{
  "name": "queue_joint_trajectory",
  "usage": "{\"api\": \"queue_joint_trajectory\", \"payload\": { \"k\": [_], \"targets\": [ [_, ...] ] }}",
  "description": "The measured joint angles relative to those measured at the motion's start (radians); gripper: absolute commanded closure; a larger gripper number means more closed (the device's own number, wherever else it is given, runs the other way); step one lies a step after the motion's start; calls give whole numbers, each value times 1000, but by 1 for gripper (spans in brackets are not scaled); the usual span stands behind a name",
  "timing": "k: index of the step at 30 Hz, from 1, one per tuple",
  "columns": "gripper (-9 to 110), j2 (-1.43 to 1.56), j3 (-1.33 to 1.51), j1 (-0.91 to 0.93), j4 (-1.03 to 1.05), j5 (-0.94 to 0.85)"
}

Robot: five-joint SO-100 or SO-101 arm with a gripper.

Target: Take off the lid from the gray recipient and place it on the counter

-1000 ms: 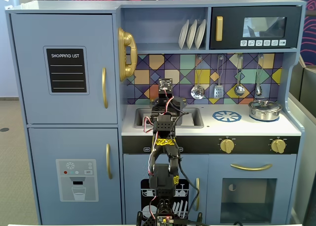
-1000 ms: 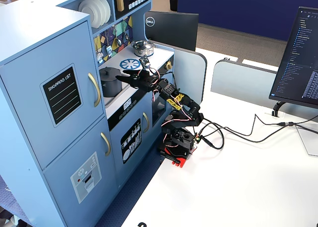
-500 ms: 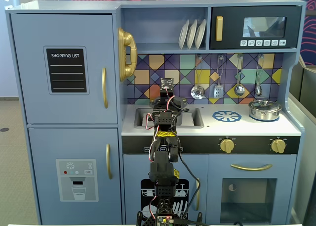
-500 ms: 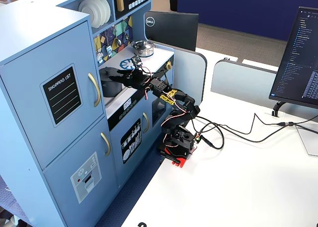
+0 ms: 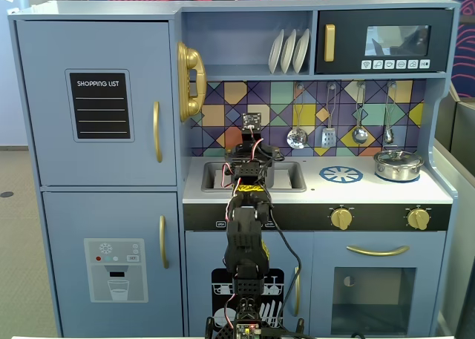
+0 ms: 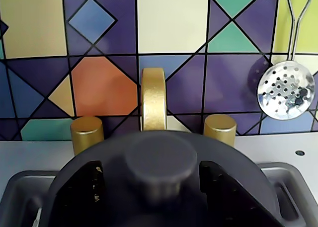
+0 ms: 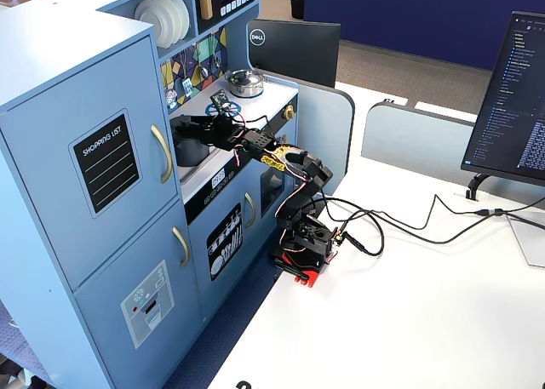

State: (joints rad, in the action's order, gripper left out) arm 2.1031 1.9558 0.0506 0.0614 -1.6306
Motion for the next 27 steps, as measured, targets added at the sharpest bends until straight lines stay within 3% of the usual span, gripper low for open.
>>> {"api": "queue_joint_trajectory", "payload": {
  "k": [5,27],
  "targets": [
    [101,-75,-40,-2,-38,2],
    [101,-43,-89,11,-72,-26]
  ]
}}
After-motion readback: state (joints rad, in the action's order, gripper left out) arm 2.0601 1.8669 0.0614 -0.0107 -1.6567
